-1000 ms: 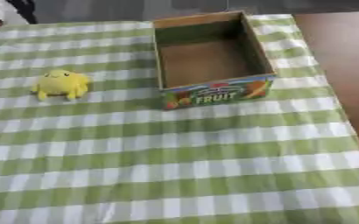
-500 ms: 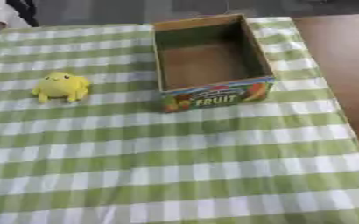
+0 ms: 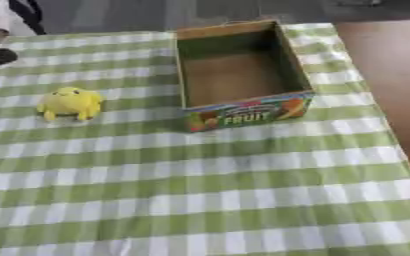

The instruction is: Pick up objects on the table and place them in the box.

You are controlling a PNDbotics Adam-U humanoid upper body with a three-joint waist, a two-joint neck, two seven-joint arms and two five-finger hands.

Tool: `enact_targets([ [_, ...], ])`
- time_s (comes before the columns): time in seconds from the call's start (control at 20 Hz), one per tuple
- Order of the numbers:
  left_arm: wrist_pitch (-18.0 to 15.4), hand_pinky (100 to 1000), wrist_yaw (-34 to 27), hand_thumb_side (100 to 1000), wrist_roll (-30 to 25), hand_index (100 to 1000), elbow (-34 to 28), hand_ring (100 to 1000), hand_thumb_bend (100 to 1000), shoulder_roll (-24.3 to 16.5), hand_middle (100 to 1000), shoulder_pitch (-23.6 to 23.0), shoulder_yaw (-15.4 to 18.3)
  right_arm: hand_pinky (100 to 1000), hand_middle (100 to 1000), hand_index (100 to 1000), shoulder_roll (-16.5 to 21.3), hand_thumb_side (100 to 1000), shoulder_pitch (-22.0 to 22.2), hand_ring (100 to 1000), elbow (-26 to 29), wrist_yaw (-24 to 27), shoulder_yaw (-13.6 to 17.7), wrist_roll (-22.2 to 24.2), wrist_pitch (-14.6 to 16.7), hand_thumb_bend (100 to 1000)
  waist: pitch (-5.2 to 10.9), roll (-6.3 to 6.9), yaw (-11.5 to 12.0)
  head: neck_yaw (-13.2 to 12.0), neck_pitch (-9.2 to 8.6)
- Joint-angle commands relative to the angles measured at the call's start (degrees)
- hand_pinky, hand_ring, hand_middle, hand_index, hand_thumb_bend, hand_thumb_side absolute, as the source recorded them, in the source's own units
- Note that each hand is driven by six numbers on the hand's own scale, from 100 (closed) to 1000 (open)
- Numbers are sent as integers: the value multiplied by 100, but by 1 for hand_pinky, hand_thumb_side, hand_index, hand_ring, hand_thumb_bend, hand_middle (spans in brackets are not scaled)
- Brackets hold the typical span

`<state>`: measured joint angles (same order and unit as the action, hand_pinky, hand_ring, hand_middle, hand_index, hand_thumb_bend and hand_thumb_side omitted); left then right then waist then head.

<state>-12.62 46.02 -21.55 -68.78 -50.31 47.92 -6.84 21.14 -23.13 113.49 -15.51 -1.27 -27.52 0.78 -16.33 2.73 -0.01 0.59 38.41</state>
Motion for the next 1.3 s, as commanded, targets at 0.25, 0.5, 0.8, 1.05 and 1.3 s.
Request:
enact_targets([
  [0.25,-354,901,428,823,-271,985,581,904,699,204,837,454,-67,782,625,872,143,849,-76,848,110,34,-21,44,9,100,56,18,-35,-31,-155],
  [0.5,-320,899,826,815,-257,1000,985,913,683,455,850,719,-96,782,625,871,140,849,-92,848,110,45,-39,67,13,100,29,27,-78,-65,-203],
  [0.8,-447,900,1296,697,-261,1000,1370,934,688,670,882,877,-98,783,623,872,142,847,-123,848,110,56,-55,79,18,100,-38,42,-132,-100,-262],
  [1.05,-770,916,1465,612,-322,1000,1531,941,621,784,896,902,-134,784,622,872,141,846,-132,848,110,64,-60,81,17,100,-89,45,-148,-100,-293],
  [1.3,-1005,901,1376,544,-556,1000,1598,933,526,837,888,903,-196,784,621,872,138,844,-136,849,110,70,-63,80,14,100,-118,44,-154,-104,-298],
])
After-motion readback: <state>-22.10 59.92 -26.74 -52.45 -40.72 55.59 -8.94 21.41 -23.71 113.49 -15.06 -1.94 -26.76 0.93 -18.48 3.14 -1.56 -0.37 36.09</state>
